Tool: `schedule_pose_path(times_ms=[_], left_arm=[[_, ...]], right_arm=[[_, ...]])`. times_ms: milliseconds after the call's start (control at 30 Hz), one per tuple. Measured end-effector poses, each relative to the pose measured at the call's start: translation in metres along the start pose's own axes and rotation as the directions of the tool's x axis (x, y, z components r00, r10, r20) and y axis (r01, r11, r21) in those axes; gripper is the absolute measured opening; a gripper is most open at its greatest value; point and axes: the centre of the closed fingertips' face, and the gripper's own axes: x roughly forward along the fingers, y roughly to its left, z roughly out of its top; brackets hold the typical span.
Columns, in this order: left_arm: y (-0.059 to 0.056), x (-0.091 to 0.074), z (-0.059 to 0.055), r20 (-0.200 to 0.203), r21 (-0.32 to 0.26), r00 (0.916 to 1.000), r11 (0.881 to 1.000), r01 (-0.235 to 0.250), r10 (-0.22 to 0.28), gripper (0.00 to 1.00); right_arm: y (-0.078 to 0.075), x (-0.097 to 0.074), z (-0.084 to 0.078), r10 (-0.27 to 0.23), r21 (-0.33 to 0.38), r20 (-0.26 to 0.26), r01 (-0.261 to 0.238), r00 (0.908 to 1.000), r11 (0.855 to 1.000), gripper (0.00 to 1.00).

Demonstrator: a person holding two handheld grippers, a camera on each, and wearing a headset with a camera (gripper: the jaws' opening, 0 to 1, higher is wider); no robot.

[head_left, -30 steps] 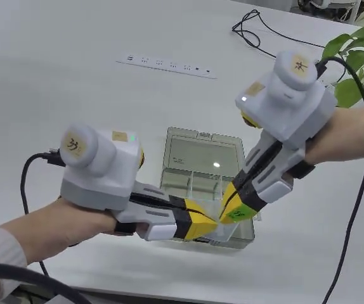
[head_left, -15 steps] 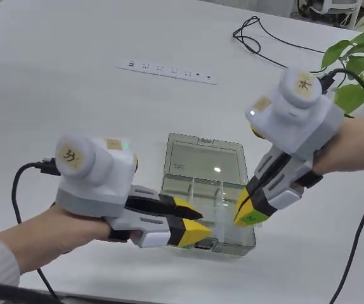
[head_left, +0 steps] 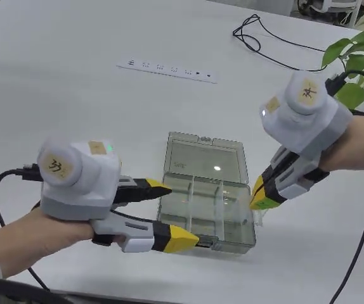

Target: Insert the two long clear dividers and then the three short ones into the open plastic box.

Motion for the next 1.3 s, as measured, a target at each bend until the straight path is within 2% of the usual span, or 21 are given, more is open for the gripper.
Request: schedule_pose_path(times_ms=[67, 233, 367, 467, 567, 733, 1067, 1300], left_arm=[[0.004, -0.002, -0.005, -0.008, -0.01, 0.9996, 1.0, -0.026, 0.026, 0.71], [0.014, -0.012, -0.013, -0.013, 0.008, 0.9963, 0.996, -0.084, 0.084, 0.84], [0.024, -0.019, -0.019, -0.03, 0.028, 0.9888, 0.989, -0.146, 0.146, 0.99], [0.029, -0.027, -0.027, -0.049, 0.042, 0.9811, 0.982, -0.185, 0.187, 1.0], [0.028, -0.032, -0.031, -0.042, 0.023, 0.9808, 0.982, -0.19, 0.191, 1.0], [0.027, -0.035, -0.038, -0.054, 0.007, 0.9795, 0.981, -0.194, 0.194, 1.0], [0.026, -0.034, -0.036, -0.043, -0.012, 0.9807, 0.981, -0.191, 0.191, 1.0], [0.026, -0.033, -0.035, -0.038, -0.013, 0.9816, 0.982, -0.188, 0.187, 0.99]], right_arm=[[-0.002, 0.0, 0.002, -0.032, -0.019, -0.008, 0.032, 0.9995, 0.999, 0.02], [-0.003, 0.003, 0.005, -0.057, -0.026, -0.02, 0.056, 0.9982, 0.998, 0.02], [-0.008, 0.003, 0.006, -0.077, -0.042, -0.015, 0.076, 0.997, 0.996, 0.02], [-0.008, 0.004, 0.008, -0.077, -0.039, -0.017, 0.076, 0.9969, 0.996, 0.02], [-0.007, 0.006, 0.008, -0.074, -0.042, -0.023, 0.073, 0.997, 0.996, 0.02], [-0.004, 0.009, 0.009, -0.063, -0.042, -0.025, 0.062, 0.9977, 0.997, 0.02], [-0.008, 0.014, 0.006, -0.063, -0.054, -0.044, 0.061, 0.997, 0.997, 0.02], [-0.006, 0.021, 0.006, -0.079, -0.097, -0.076, 0.071, 0.994, 0.993, 0.02]])
